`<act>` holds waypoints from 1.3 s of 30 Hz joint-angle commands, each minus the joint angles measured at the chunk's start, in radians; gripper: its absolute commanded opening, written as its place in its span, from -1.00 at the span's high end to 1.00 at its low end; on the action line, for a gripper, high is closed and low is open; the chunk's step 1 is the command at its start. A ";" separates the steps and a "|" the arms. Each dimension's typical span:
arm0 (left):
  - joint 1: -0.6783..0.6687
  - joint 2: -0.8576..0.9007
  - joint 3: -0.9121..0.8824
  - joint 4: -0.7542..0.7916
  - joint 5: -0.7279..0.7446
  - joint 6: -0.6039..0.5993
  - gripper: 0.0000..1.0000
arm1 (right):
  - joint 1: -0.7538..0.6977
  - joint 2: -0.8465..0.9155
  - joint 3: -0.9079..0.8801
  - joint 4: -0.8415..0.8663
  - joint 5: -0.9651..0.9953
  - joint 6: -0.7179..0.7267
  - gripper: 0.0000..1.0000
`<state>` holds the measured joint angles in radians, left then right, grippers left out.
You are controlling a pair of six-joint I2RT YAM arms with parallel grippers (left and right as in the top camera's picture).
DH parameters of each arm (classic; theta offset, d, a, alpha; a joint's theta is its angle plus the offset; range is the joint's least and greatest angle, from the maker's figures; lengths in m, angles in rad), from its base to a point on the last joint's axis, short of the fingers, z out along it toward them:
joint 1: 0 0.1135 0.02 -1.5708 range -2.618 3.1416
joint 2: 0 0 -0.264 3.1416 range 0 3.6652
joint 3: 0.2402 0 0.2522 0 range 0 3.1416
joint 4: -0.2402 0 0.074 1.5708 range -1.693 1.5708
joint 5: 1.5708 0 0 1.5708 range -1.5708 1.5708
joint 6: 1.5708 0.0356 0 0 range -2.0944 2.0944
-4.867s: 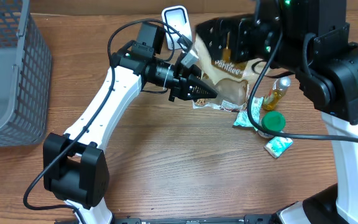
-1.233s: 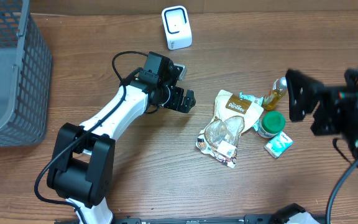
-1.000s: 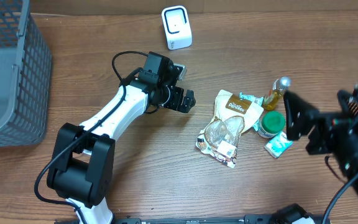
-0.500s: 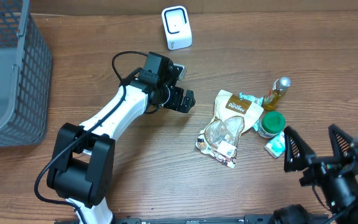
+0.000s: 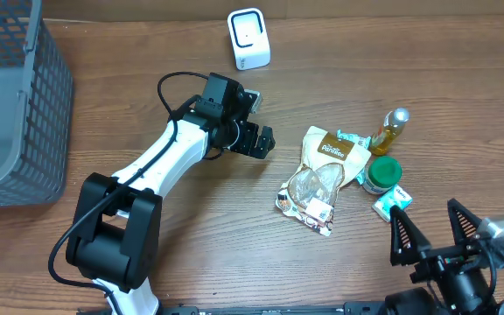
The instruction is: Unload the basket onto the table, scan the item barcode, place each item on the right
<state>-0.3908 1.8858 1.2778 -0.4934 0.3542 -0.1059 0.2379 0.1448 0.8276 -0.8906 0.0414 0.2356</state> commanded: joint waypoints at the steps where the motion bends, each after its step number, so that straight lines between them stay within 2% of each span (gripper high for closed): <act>1: -0.002 0.005 0.010 0.000 -0.007 -0.010 -0.99 | -0.003 -0.055 -0.036 0.005 -0.010 0.003 -1.00; 10: -0.002 0.005 0.010 0.000 -0.007 -0.010 -0.99 | -0.003 -0.141 -0.138 0.041 -0.023 0.004 -1.00; 14: -0.002 0.005 0.010 0.000 -0.007 -0.010 -0.99 | -0.003 -0.141 -0.181 0.125 -0.025 0.003 -1.00; 19: -0.002 0.005 0.010 0.000 -0.007 -0.010 -0.99 | -0.003 -0.141 -0.272 0.376 -0.025 0.000 -1.00; 30: -0.002 0.005 0.010 0.000 -0.007 -0.010 -0.99 | -0.003 -0.141 -0.545 1.079 -0.026 0.000 -1.00; 33: -0.002 0.005 0.010 0.000 -0.007 -0.010 -0.99 | -0.003 -0.141 -0.621 1.202 -0.026 0.000 -1.00; 39: -0.002 0.005 0.010 0.000 -0.007 -0.010 -0.99 | -0.003 -0.141 -0.731 1.329 -0.030 0.000 -1.00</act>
<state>-0.3912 1.8858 1.2778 -0.4938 0.3542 -0.1059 0.2371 0.0128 0.1364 0.4088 0.0147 0.2352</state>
